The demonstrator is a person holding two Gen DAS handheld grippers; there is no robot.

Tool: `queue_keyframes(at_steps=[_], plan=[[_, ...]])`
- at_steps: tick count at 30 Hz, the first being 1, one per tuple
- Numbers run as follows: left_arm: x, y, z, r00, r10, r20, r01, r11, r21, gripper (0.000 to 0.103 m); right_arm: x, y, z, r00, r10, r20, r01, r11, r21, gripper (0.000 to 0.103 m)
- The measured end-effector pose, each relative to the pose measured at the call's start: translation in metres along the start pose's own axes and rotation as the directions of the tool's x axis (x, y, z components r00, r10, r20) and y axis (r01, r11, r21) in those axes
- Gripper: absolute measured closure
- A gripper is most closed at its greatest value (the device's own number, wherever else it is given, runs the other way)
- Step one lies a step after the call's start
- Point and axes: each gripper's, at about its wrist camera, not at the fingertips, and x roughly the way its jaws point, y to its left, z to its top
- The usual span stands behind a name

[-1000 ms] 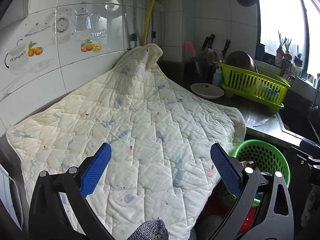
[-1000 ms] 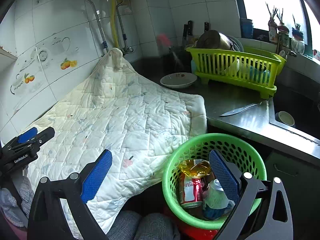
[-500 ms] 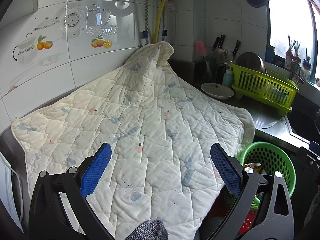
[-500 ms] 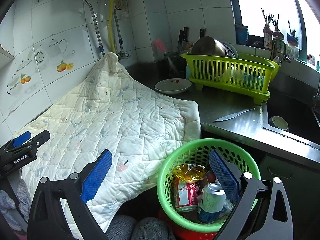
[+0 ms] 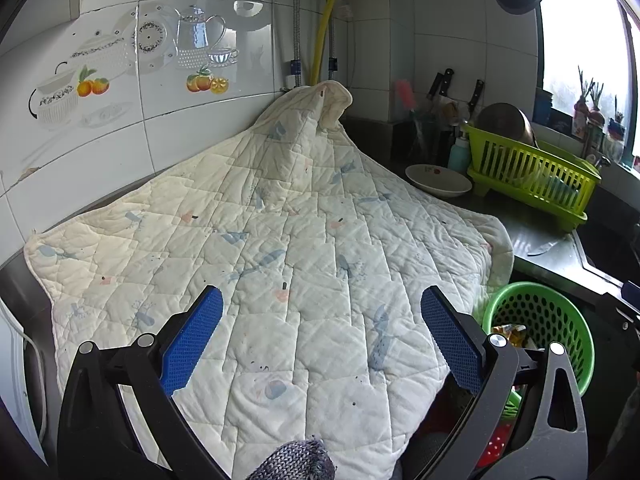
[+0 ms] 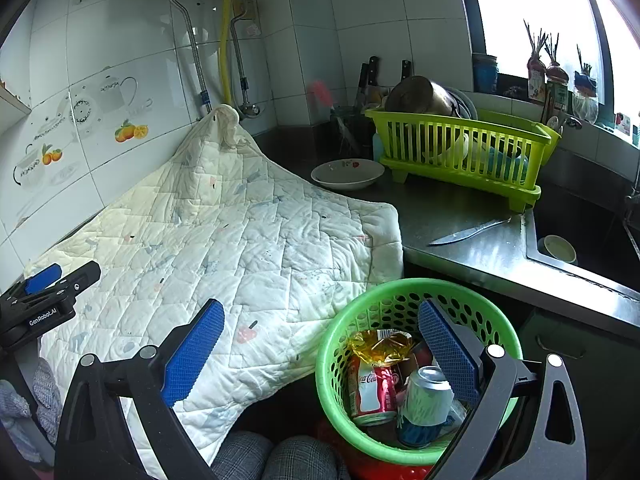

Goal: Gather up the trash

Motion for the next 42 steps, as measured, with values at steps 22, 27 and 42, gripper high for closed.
queue_keyframes(at_steps=[22, 27, 42], plan=[[0.0017, 0.0013, -0.0042, 1.000, -0.007, -0.009, 0.007, 1.000, -0.005, 0.005, -0.0036, -0.0001, -0.0010, 1.000, -0.010, 0.020, 0.010, 1.000, -0.008, 0.009], [0.0009, 0.0007, -0.0048, 1.000, -0.008, -0.007, 0.008, 1.000, -0.002, 0.005, -0.0032, 0.0005, -0.0011, 1.000, -0.006, 0.020, 0.006, 1.000, -0.006, 0.009], [0.0011, -0.0019, -0.0040, 1.000, -0.016, -0.008, 0.016, 1.000, 0.008, 0.005, -0.0030, 0.0009, -0.0024, 1.000, -0.001, 0.019, 0.001, 1.000, -0.008, 0.009]])
